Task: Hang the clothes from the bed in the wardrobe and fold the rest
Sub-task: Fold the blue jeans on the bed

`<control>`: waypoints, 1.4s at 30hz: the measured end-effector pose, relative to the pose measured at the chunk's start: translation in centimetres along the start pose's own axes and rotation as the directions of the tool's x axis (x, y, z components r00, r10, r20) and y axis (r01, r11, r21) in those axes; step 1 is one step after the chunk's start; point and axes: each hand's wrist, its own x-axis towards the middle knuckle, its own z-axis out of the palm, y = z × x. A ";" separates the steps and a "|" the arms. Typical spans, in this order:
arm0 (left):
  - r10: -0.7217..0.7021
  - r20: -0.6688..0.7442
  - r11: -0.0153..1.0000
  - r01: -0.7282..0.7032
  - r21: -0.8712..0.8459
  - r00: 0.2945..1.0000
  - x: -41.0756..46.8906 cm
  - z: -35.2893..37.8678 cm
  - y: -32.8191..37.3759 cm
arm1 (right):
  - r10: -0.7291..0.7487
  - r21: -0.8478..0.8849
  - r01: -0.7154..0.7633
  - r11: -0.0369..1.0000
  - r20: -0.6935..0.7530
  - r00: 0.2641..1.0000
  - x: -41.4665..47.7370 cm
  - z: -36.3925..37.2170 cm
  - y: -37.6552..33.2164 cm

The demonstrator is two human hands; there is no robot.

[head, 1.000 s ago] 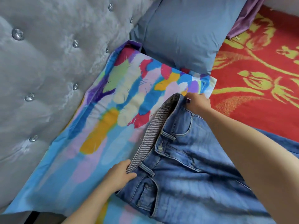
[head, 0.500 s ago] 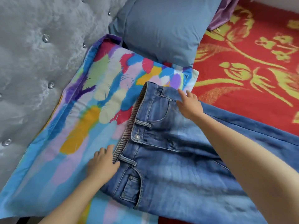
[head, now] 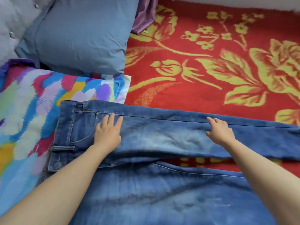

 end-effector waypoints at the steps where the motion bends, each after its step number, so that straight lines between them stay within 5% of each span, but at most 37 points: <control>1: 0.007 -0.001 1.000 -0.007 0.028 1.000 0.8 0.1 0.9 | -0.002 -0.012 0.002 1.000 0.003 1.000 0.4 0.2 1.1; 14: -0.111 0.034 0.940 0.094 0.329 0.993 11.8 -1.4 0.6 | -0.119 -0.218 0.115 0.969 -0.006 0.993 7.8 3.4 6.9; 18: 0.038 -0.011 0.927 -0.031 0.373 0.999 11.5 -2.3 -0.2 | -0.138 -0.253 0.137 0.958 0.014 0.990 9.6 3.8 6.7; 22: 0.274 -0.180 0.946 -0.231 0.227 0.945 8.7 -3.2 -2.1 | -0.066 -0.311 0.047 0.949 -0.051 0.997 9.6 3.5 6.9; 25: 0.485 -0.455 0.874 -0.407 0.264 0.747 5.7 -3.8 -3.5 | -0.071 -0.205 0.027 0.978 -0.213 0.974 8.0 3.1 8.7; 28: 0.543 -0.490 0.840 -0.440 0.317 0.682 2.1 -3.9 -4.1 | -0.150 -0.123 0.121 0.985 -0.267 0.952 4.8 2.6 10.3; 34: 0.578 -0.423 0.813 -0.450 0.369 0.698 -5.8 -2.0 -4.4 | -0.245 -0.269 0.190 0.944 -0.188 0.951 -4.1 4.3 12.9; 42: 0.536 -0.437 0.842 -0.421 0.336 0.722 -17.7 5.2 -4.5 | -0.313 -0.186 0.280 0.942 -0.186 0.931 -17.0 10.8 13.4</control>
